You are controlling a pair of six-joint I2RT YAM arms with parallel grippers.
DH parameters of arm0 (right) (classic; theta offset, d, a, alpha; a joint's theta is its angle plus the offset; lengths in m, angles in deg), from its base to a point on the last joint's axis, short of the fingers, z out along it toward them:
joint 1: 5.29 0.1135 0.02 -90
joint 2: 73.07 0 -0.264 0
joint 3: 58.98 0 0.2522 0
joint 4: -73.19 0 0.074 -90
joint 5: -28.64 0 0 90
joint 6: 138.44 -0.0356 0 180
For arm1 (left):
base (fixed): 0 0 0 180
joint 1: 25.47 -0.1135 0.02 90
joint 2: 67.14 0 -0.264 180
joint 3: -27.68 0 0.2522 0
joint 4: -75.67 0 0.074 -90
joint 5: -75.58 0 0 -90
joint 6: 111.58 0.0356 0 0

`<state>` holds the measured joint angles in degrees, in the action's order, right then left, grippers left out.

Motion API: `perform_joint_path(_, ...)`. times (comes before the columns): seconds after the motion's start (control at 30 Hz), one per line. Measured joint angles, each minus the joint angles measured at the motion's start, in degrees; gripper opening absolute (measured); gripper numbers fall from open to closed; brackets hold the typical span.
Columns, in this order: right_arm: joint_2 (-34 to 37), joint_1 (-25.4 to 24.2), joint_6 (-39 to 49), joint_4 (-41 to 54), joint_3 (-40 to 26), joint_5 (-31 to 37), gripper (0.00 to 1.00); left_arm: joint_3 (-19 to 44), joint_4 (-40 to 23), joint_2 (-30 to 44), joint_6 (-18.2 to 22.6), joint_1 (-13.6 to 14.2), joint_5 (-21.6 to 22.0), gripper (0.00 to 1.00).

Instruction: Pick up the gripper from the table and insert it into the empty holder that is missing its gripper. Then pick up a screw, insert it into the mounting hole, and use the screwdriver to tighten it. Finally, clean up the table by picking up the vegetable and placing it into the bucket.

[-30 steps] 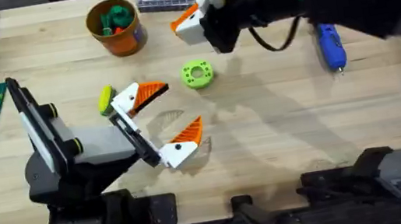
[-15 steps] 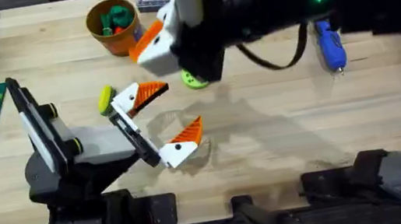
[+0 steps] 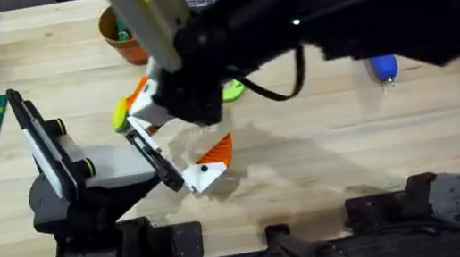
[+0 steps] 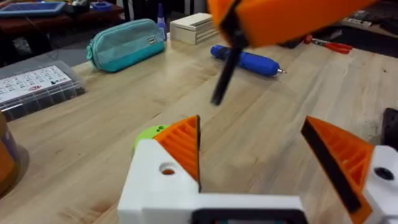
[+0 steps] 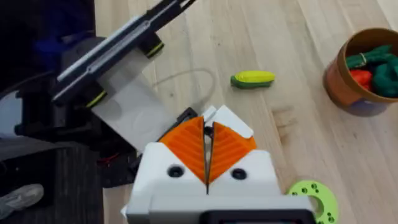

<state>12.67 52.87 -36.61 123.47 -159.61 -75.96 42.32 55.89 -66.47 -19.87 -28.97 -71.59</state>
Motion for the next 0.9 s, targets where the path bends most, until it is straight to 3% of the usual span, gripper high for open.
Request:
perform_joint_path(0.2, 4.2, 0.3, 0.0, 0.4, -2.2, 0.3, 0.004, 0.0, 0.0, 0.0, 0.0, 0.0, 0.0, 0.995)
perform_joint_path(0.9, 7.9, 0.3, 0.0, 1.2, -2.3, 3.9, 0.004, 0.0, 0.0, 0.0, 0.0, 0.0, 0.0, 0.996)
